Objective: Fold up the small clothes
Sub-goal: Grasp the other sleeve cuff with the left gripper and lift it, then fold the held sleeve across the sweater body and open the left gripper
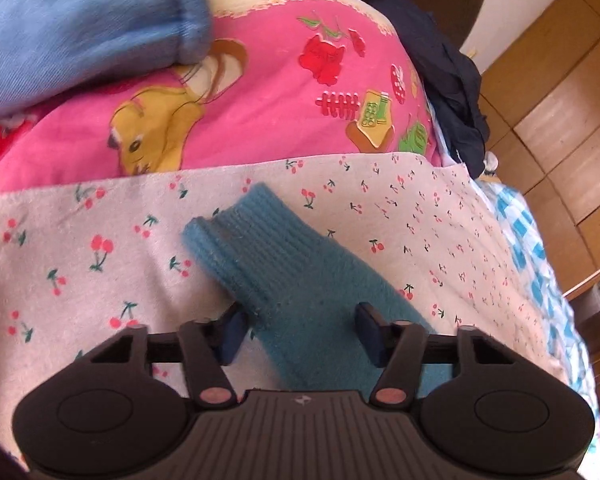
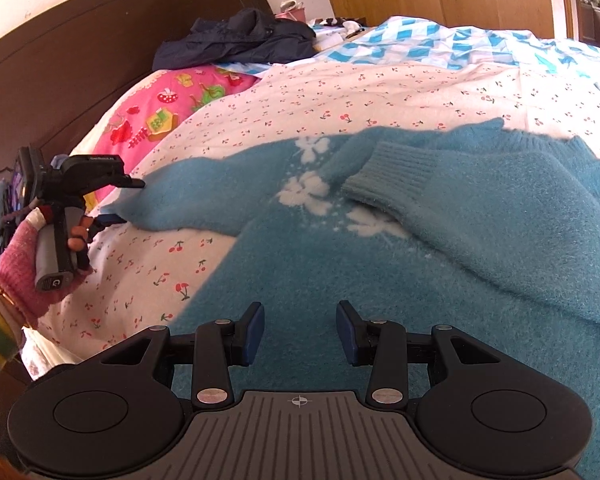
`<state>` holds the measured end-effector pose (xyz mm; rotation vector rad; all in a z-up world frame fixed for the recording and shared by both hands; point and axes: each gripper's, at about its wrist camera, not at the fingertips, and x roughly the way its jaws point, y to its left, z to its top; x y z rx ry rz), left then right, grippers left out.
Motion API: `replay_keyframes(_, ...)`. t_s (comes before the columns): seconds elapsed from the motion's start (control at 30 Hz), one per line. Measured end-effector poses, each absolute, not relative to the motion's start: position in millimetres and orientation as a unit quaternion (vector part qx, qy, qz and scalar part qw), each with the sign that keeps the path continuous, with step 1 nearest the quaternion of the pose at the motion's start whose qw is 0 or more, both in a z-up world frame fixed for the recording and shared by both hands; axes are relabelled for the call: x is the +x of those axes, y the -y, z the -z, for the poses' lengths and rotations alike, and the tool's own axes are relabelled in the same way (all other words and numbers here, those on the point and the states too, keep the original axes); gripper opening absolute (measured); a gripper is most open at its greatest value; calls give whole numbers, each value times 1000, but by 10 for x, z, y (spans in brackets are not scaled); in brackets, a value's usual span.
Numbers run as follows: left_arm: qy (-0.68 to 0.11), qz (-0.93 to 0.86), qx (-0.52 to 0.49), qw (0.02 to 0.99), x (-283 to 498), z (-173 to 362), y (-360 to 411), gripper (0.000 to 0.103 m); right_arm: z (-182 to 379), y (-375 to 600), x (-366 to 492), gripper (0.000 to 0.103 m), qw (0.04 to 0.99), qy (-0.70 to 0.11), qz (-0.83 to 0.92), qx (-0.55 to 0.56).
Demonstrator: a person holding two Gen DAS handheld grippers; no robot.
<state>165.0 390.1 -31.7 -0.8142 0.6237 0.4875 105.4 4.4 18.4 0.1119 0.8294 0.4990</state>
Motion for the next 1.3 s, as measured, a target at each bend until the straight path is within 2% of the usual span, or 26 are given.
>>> replay_keyframes(0.1,-304,-226,-351,856,1690,212,-3777,28,-195,3,1040,39,886,-392,-238,66)
replay_keyframes(0.17,-305,-215,-343,862,1686,138,-3684,21,-206,50,1024,39,887,-388,-239,74)
replay_keyframes(0.37,-298,-118,-340,884,1741,-277,-3145,17,-248,255,942,39,892,-376,-233,88)
replay_keyframes(0.57,-287,43,-304,908,1896,-877,-2040,17,-244,628,868,39,901,-365,-200,125)
replay_keyframes(0.7,-300,147,-271,903,2010,-1081,-1108,17,-203,961,841,39,904,-359,-167,163)
replay_keyframes(0.83,-340,223,-213,888,2092,-972,-122,17,-177,1312,864,39,906,-359,-120,191)
replay_keyframes(0.97,-401,258,-144,867,2072,-617,613,25,-183,1652,884,41,903,-357,-77,228)
replay_keyframes(1.07,-439,261,-127,850,2042,-415,801,27,-154,1857,904,41,889,-363,-66,270)
replay_keyframes(1.17,-445,255,-121,850,1936,-419,767,30,-132,1939,921,41,880,-365,-69,296)
replay_keyframes(1.3,-404,246,-82,877,1740,-629,559,43,-183,1960,881,41,888,-350,-60,293)
